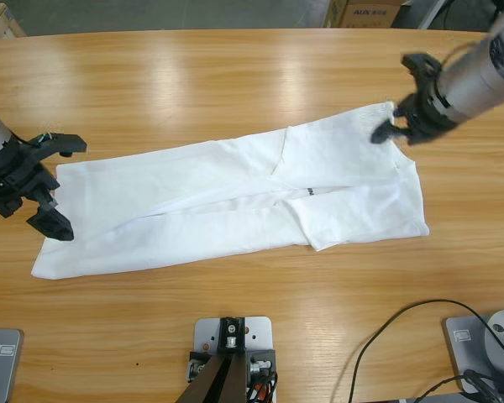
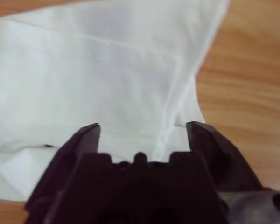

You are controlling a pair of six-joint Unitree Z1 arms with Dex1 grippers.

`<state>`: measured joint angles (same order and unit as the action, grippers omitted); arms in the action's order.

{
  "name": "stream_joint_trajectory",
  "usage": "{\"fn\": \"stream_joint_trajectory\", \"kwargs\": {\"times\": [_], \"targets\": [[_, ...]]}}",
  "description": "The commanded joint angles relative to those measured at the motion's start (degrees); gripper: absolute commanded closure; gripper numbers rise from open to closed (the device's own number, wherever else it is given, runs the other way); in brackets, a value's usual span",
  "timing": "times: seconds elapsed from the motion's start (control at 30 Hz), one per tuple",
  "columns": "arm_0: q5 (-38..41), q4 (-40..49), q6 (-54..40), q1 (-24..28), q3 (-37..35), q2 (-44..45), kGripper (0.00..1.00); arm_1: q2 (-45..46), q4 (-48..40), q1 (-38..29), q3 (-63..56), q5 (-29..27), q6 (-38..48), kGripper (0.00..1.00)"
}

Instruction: Fold clothes

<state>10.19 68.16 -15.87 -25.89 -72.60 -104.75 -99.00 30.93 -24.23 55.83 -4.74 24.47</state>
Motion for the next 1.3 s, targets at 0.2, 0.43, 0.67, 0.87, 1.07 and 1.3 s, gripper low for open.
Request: {"fn": "stream_joint_trajectory", "kwargs": {"times": [0.2,0.43,0.67,0.87,1.07,1.3], "targets": [[2.55,-1.67,0.75,0.22,-0.39,1.21,0.050,0.75,-9.49,7.39,-12.23,8.38,5.76,0.534],[2.55,-1.90,0.75,0.14,-0.21,0.88,0.046,1.54,-11.35,7.39,-13.43,10.56,5.67,0.689],[2.73,-3.55,0.75,0.10,2.97,0.88,0.046,0.73,-12.60,7.01,-14.45,11.07,5.58,0.851],[2.73,-3.74,0.75,0.05,3.16,1.21,0.046,1.70,-12.72,7.01,-15.22,11.07,5.58,0.846],[2.73,-3.74,0.66,0.05,3.43,1.20,0.046,5.66,-10.66,7.01,-16.24,10.74,5.48,1.000],[2.73,-3.97,0.49,0.05,3.64,1.21,0.046,6.18,-6.85,6.11,-16.27,11.25,4.51,1.000]]}}
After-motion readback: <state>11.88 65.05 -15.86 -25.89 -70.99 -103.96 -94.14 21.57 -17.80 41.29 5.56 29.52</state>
